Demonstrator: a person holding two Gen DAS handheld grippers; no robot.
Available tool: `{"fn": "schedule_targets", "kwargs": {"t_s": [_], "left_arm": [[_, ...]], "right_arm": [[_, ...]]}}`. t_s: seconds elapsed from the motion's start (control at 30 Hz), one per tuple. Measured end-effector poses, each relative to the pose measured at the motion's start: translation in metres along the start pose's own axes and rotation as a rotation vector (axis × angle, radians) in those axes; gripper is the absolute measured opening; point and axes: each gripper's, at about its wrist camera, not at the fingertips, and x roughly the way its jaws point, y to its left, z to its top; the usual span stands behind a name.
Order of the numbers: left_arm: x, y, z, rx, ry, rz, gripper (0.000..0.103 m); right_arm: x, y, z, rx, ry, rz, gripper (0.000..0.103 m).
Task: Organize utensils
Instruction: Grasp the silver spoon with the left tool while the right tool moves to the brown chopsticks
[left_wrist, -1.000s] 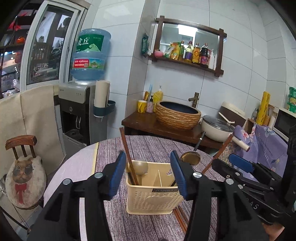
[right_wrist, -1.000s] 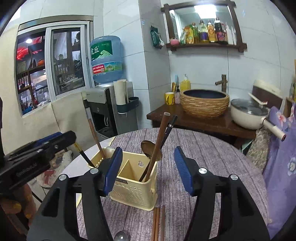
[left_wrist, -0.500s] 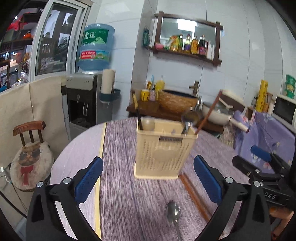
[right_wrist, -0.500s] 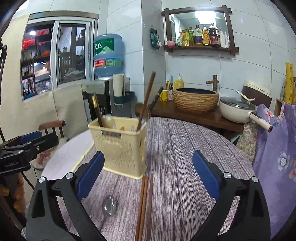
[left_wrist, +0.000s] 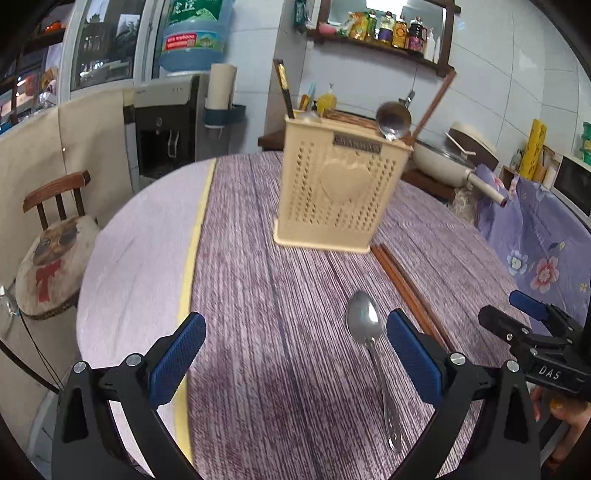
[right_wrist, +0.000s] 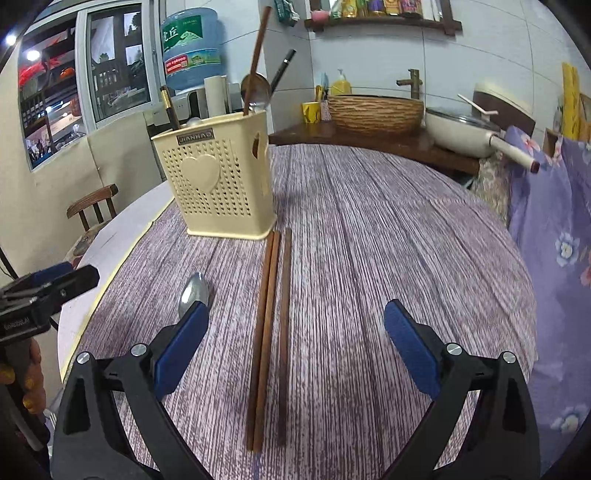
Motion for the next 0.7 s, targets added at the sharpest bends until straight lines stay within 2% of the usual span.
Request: {"fn": "schedule_targets", "kwargs": {"t_s": [0.1, 0.2, 0.3, 0.43, 0.6, 0.7], "left_arm": [[0.008, -0.011, -0.008, 0.026, 0.039, -0.016, 0.094], [0.019, -0.026, -0.011, 0.062, 0.082, -0.037, 0.085], [0.032, -0.041, -0.012, 0.109, 0.113, -0.024, 0.081], [0.055, -0.057, -0.012, 0.155, 0.159, 0.004, 0.070], [0.079, -0.067, -0.009, 0.158, 0.210, 0.029, 0.067], [0.088, -0.070, -0.008, 0.154, 0.235, 0.029, 0.060]], "right_arm": [[0.001, -0.003, -0.012, 0.004, 0.012, -0.009, 0.095], [-0.001, -0.005, -0.020, 0.012, 0.022, -0.019, 0.095], [-0.002, -0.010, -0.024, 0.017, 0.038, -0.043, 0.095], [-0.006, -0.021, -0.026, 0.037, 0.038, -0.057, 0.095], [-0.012, -0.031, -0.027, 0.055, 0.033, -0.058, 0.095], [-0.012, -0.035, -0.028, 0.058, 0.044, -0.061, 0.095]]}}
